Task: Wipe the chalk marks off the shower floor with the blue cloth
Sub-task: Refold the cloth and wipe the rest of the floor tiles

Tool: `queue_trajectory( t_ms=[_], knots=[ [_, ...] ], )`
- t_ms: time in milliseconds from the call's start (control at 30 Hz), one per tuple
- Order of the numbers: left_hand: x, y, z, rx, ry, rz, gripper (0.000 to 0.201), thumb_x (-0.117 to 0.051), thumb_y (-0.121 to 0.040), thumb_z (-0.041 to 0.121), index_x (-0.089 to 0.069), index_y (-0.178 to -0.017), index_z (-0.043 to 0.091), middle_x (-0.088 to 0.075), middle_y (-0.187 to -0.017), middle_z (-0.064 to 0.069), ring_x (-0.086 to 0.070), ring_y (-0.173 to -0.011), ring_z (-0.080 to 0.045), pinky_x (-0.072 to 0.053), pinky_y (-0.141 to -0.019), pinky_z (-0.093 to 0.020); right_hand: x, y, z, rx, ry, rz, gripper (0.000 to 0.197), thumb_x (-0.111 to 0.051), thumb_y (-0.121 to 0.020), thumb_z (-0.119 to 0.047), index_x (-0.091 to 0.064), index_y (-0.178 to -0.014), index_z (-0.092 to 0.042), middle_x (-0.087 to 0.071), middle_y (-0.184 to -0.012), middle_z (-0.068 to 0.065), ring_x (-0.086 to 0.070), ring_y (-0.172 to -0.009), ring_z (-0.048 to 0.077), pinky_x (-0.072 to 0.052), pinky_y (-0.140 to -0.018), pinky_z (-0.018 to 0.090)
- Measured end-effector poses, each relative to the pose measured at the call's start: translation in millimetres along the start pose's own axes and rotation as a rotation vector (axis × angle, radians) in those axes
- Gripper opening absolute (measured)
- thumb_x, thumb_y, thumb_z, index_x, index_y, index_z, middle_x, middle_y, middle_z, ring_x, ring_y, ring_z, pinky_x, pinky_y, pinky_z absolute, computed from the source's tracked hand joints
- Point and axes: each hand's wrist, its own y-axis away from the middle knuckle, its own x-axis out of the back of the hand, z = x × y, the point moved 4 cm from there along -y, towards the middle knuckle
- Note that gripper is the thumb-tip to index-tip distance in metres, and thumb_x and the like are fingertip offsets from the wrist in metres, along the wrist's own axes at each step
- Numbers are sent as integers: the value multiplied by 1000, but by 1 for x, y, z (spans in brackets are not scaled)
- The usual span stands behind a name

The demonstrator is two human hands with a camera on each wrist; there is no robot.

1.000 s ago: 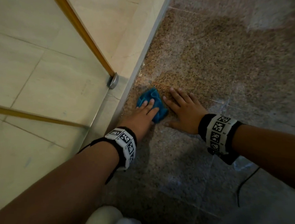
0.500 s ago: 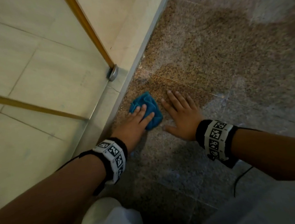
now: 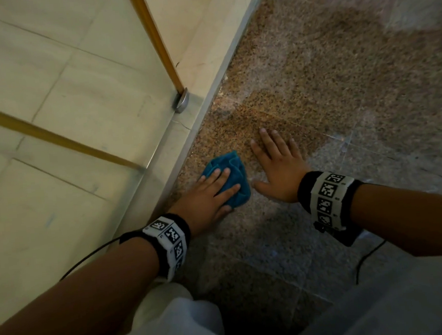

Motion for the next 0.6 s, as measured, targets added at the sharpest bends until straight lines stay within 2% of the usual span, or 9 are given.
queue_trajectory(
  t_ms=[33,100,167,233,333,467,533,600],
  knots=[
    [3,-4,-2,35,2,8,63,-15,-98,51,-3,-154,24,15,-160,-9,10,-149,-25,12,-116,-32,0,0,0,-7,-4,0,90,-36,-87,-63,15,-148,-21,29,-153,6,20,-142,29,4,-115,54],
    [9,-11,-8,113,51,50,57,-29,-105,33,-1,-154,25,17,-160,-9,10,-149,-24,4,-119,-35,0,0,0,-16,-11,-2,90,-36,-86,-63,15,-148,-22,29,-153,6,20,-143,29,4,-115,54],
    [18,-18,-12,188,96,105,57,-31,-106,27,-1,-155,23,16,-160,-10,8,-149,-26,-2,-120,-36,1,0,2,-16,-7,-3,90,-35,-86,-64,15,-148,-22,29,-153,6,19,-143,28,3,-115,53],
    [21,-21,-11,208,83,87,58,-31,-105,26,0,-155,22,15,-161,-9,8,-149,-26,-1,-119,-38,1,0,1,-10,-5,-8,90,-35,-86,-65,14,-148,-23,28,-154,5,19,-143,28,3,-114,53],
    [13,-13,-4,92,-36,-38,61,-33,-105,25,2,-154,23,16,-161,-6,11,-148,-25,3,-118,-40,3,0,1,-3,-10,-6,90,-36,-87,-64,14,-148,-22,28,-154,6,19,-143,28,3,-114,53],
    [-5,7,1,-94,-167,-160,56,-27,-106,21,3,-153,26,18,-160,-4,14,-148,-23,7,-117,-36,1,0,0,-5,-5,-9,89,-33,-87,-65,15,-148,-22,29,-153,6,20,-143,29,3,-114,53],
    [-1,8,-7,-67,-155,-151,59,-29,-105,18,4,-153,26,17,-160,-3,13,-148,-21,4,-118,-35,0,0,1,-3,-5,-3,89,-33,-87,-66,14,-148,-22,29,-153,5,19,-143,29,3,-114,53],
    [6,7,-17,15,-27,-59,62,-38,-104,19,0,-153,23,13,-161,-6,9,-149,-22,1,-119,-35,1,0,2,0,-10,5,89,-34,-86,-66,13,-149,-22,28,-154,5,19,-143,28,2,-114,52]
  ],
)
